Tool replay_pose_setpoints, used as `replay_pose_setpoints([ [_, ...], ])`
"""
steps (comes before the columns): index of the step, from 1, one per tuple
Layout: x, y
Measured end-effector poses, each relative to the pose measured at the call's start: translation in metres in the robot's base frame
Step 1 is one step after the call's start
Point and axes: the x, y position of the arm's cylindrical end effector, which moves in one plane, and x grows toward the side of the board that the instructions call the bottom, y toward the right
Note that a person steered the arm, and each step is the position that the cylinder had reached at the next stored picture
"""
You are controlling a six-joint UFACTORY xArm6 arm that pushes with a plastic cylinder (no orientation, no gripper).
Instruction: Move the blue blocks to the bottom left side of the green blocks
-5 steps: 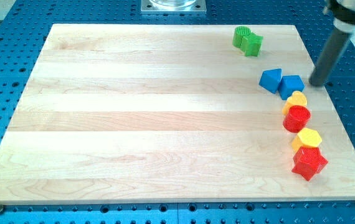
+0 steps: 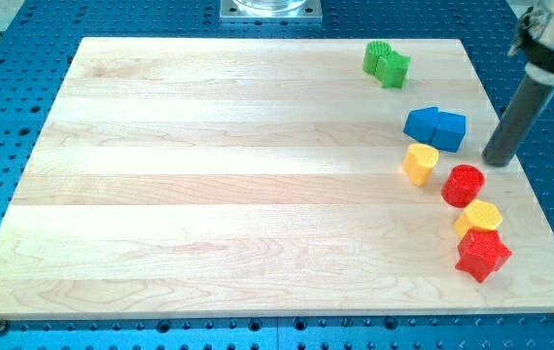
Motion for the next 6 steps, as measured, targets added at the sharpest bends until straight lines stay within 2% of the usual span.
replay_pose_setpoints([
  [1, -0.012, -0.103],
  [2, -0.026, -0.168],
  [3, -0.007, -0.103],
  [4, -0.03, -0.104],
  [5, -0.032, -0.167],
  [6, -0.042, -0.184],
])
